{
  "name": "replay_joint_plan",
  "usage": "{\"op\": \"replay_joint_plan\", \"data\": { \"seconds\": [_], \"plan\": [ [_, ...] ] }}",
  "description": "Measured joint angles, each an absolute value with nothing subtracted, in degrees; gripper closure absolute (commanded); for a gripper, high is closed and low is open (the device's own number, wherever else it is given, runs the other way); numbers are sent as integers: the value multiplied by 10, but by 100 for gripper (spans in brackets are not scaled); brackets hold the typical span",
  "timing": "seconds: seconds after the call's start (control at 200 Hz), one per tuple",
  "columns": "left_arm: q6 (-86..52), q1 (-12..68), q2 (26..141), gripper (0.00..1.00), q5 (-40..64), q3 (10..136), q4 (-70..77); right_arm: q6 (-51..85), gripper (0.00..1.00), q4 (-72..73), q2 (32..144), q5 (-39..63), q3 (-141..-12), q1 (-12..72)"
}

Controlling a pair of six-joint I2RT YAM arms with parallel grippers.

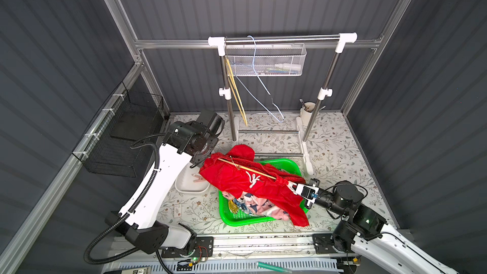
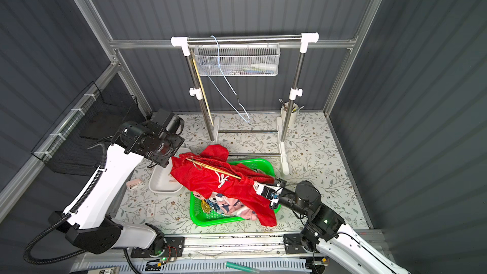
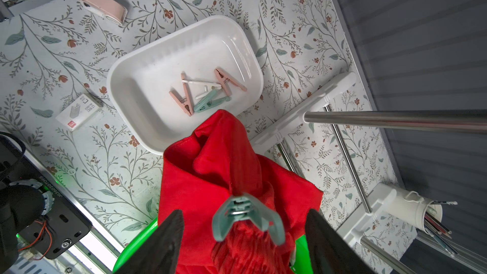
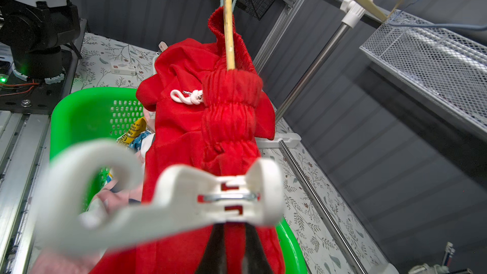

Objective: Remove the clothespins securing shorts to the hanger
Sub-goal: Remove the clothespin from the hanger.

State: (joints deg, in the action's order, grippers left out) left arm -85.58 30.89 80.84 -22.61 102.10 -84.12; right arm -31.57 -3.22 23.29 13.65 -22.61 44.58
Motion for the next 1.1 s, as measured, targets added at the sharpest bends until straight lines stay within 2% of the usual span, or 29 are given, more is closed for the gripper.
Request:
{"op": "replay_joint_plan", "data": {
  "seconds": [0.38, 0.47, 0.63, 1.101],
  "plan": [
    [-849, 265, 808, 36, -185, 972, -801, -316, 100, -17, 235, 135, -219, 452],
    [-848, 262, 808, 47, -180, 965, -786, -316, 100, -8, 239, 134, -217, 452],
    [-845, 260, 808, 59, -176, 945, -763, -316, 100, 1, 248, 135, -216, 452],
    [-838, 260, 806, 81, -194, 956, -766, -315, 100, 14, 256, 136, -209, 455]
  ]
}}
